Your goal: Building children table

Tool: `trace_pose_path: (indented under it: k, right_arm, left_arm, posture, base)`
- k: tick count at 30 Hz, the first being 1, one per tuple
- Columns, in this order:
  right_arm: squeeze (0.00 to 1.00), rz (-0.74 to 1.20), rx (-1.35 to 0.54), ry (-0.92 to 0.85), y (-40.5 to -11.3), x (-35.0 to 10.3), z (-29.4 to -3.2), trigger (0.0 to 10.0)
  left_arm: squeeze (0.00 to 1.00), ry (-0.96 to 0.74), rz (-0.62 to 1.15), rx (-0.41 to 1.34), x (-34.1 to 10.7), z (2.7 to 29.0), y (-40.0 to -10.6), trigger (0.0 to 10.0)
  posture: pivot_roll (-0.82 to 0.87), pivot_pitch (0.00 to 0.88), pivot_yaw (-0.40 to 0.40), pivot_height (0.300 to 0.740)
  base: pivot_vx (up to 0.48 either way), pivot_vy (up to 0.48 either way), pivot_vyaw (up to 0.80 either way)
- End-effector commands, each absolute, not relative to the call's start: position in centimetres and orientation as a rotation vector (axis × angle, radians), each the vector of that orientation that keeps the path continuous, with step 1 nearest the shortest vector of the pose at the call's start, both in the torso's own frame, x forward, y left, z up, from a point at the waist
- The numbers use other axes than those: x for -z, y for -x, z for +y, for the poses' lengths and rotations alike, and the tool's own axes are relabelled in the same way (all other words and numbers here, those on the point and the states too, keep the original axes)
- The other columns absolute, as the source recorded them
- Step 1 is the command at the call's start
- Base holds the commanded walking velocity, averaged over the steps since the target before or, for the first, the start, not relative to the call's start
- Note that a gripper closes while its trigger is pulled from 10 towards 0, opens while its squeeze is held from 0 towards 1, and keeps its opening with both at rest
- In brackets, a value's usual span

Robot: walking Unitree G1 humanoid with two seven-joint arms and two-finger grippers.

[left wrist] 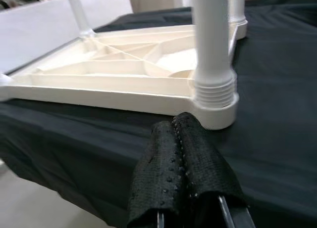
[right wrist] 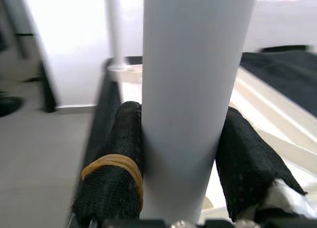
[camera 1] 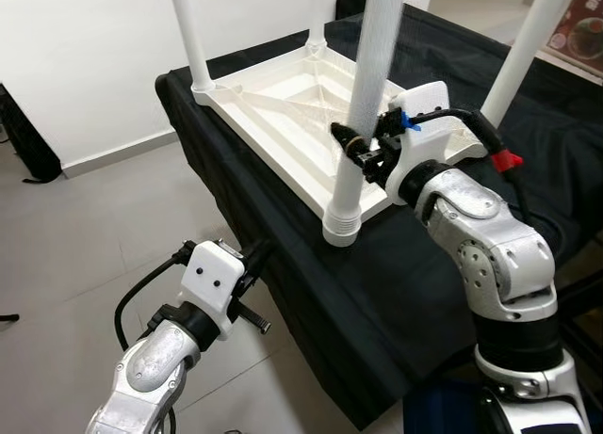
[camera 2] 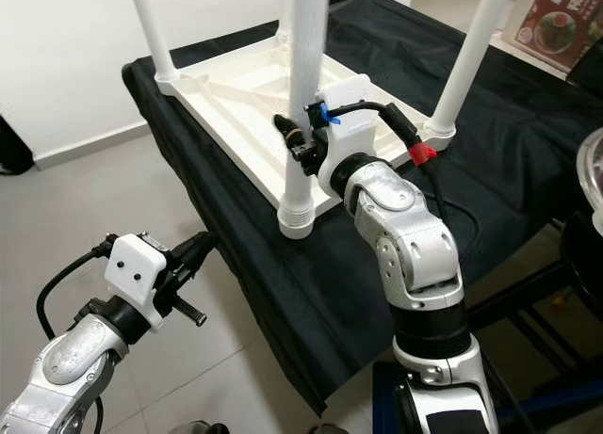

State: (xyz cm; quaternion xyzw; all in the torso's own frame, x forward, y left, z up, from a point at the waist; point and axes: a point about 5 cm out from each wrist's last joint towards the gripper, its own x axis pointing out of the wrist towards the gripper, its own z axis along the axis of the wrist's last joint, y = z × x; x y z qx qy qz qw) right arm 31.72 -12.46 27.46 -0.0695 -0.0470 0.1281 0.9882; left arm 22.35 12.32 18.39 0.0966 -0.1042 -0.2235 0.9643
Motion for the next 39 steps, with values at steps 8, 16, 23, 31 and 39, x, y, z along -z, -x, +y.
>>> trace_pose_path:
  k: [8, 16, 23, 31, 39]
  right_arm:
    - [0.00, 0.097, -0.039, 0.140, -31.3, -23.7, -14.2, 10.0]
    - [0.00, 0.162, 0.015, 0.063, -31.0, -22.8, -14.2, 10.0]
    - [0.00, 0.209, 0.038, 0.024, -30.9, -22.2, -14.3, 10.0]
    - [0.00, 0.195, 0.019, 0.023, -31.0, -22.6, -13.9, 10.0]
    - [0.00, 0.159, -0.031, 0.018, -31.2, -23.5, -13.1, 10.0]
  left_arm:
    - [0.00, -0.163, -0.197, 0.344, -18.4, 13.8, -23.2, 10.0]
    - [0.00, -0.125, -0.209, 0.356, -18.8, 13.5, -23.6, 10.0]
    - [0.00, -0.091, -0.213, 0.554, -19.0, 11.6, -24.0, 10.0]
    - [0.00, -0.176, -0.292, 0.622, -20.6, 11.5, -28.1, 10.0]
    - [1.00, -0.184, -0.382, 0.622, -22.7, 10.5, -32.8, 10.0]
  posture:
    - [-0.03, 0.166, -0.008, 0.740]
    - [-0.03, 0.165, -0.005, 0.740]
    - [-0.04, 0.165, -0.006, 0.740]
    - [-0.04, 0.165, -0.008, 0.740]
    - [-0.06, 0.176, -0.009, 0.740]
  base:
    - [0.000, 0.000, 0.00]
    - [0.000, 0.000, 0.00]
    - [0.000, 0.000, 0.00]
    - [0.000, 0.000, 0.00]
    - [0.000, 0.000, 0.00]
